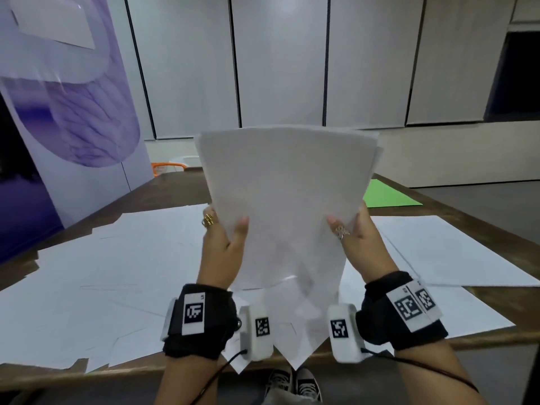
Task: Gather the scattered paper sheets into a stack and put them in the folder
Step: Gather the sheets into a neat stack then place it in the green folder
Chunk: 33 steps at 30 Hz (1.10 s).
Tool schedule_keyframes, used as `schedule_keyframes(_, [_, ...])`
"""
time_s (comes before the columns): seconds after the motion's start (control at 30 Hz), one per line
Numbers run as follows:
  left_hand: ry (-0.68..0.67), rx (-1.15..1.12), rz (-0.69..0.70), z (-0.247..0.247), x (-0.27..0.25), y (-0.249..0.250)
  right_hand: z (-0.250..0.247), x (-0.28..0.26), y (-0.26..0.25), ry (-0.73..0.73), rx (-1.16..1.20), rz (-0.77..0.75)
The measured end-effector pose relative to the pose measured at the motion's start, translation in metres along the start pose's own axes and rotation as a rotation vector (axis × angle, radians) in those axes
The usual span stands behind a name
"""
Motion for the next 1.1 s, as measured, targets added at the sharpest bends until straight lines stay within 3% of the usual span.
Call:
schedule_keyframes(0.07, [-0.013, 0.011, -0.053, 0.009, -0.006, -0.013, 0.004, -0.002, 0.010, 0.003, -0.003, 0.043])
schedule_keyframes(0.27, [0.056, -0.050, -0.017, 0.012, -0.002, -0.008, 0.003, 0.005, -0.005, 0.126, -0.003, -0.008])
schedule_keyframes(0.43, [-0.027, 0.001, -0.160, 0.025, -0.017, -0.022, 0.003, -0.010, 0.026, 0.036, -0.038, 0.211])
schedule_keyframes(0.6, [-0.024, 0.052, -0.171, 0.030, -0.017, -0.020, -0.003, -0.007, 0.026, 0.027, -0.088, 0.228])
schedule_keyframes(0.8, [-0.202, 0.136, -0.325, 0.039, -0.039, -0.028, -0.011, -0.050, 0.054, -0.303, -0.396, 0.597])
schedule_keyframes(0.97, [-0.313, 0.240, -0.260, 0.067, 0.004, 0.008, -0.069, -0.031, 0.046, 0.016, -0.512, 0.549])
schedule_keyframes(1.1, [-0.508, 0.287, -0.287, 0.149, 0.051, 0.025, -0.147, -0.010, 0.042, 0.156, -0.635, 0.615])
Point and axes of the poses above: each hand's wrist, its own x-axis towards the middle knuckle, its own z-axis out of the palm, y = z × x, the point moved 4 cm from there along x, towards the middle knuckle, and after that the axes turned 11 degrees about -y, right-handed, at the moved point
